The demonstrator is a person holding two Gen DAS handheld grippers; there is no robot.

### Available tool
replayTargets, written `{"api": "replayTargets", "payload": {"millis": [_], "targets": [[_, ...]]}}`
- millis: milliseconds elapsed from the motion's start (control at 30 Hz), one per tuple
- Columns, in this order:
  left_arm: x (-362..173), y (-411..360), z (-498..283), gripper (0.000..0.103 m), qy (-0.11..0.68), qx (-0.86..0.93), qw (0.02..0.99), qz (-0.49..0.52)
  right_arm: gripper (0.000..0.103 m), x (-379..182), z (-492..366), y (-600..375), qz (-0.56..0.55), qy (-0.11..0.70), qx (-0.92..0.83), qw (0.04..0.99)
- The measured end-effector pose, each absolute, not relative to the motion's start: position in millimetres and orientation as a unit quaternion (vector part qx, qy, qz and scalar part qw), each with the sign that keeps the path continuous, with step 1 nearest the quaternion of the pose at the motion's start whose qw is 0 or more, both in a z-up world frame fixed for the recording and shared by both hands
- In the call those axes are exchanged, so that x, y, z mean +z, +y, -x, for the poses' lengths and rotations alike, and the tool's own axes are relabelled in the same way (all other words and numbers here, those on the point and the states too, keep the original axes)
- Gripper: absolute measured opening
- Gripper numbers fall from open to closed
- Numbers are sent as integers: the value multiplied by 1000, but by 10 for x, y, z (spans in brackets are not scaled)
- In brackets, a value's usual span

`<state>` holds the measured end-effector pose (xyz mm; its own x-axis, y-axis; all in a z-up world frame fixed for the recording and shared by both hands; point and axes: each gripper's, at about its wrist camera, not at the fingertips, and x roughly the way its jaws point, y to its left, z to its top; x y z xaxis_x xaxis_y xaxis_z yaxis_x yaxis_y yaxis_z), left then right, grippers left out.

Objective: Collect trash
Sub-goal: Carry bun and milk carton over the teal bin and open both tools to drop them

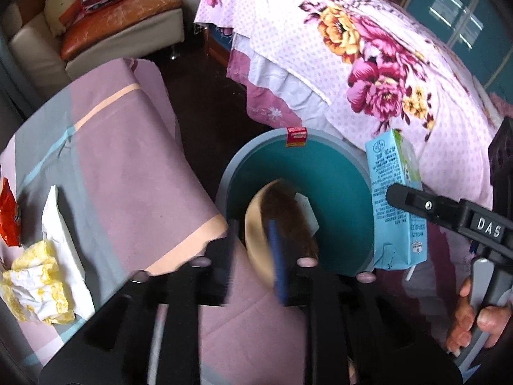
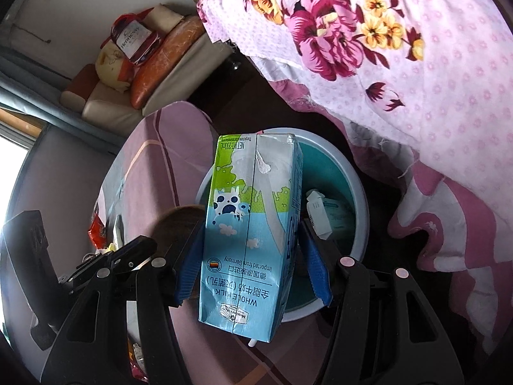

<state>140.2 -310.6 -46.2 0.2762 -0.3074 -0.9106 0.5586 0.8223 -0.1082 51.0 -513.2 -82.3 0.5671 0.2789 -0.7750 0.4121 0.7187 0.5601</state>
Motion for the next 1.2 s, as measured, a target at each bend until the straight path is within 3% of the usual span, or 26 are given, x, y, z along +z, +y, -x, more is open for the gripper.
{"api": "replayTargets", "payload": {"millis": [67, 333, 767, 800, 867, 1200], "targets": [[-419, -3053, -1408, 62, 527, -270, 799, -110, 56, -832, -527, -5100, -372, 466, -40, 802], [-304, -2876, -1345, 87, 517, -269, 807, -93, 56, -836, -598, -5026, -365, 476, -41, 799], [-412, -2511, -1321, 91, 549, -259, 793, -53, 57, -854, -787, -4831, -343, 502, -39, 793], [-411, -2491, -1322, 91, 550, -261, 792, -51, 58, -853, -796, -4809, -342, 504, -38, 792], [-409, -2466, -1316, 91, 550, -262, 791, -48, 70, -844, -807, -4760, -339, 507, -40, 792], [-378, -2283, -1253, 94, 551, -261, 792, -33, 75, -786, -779, -4583, -329, 518, -48, 788]]}}
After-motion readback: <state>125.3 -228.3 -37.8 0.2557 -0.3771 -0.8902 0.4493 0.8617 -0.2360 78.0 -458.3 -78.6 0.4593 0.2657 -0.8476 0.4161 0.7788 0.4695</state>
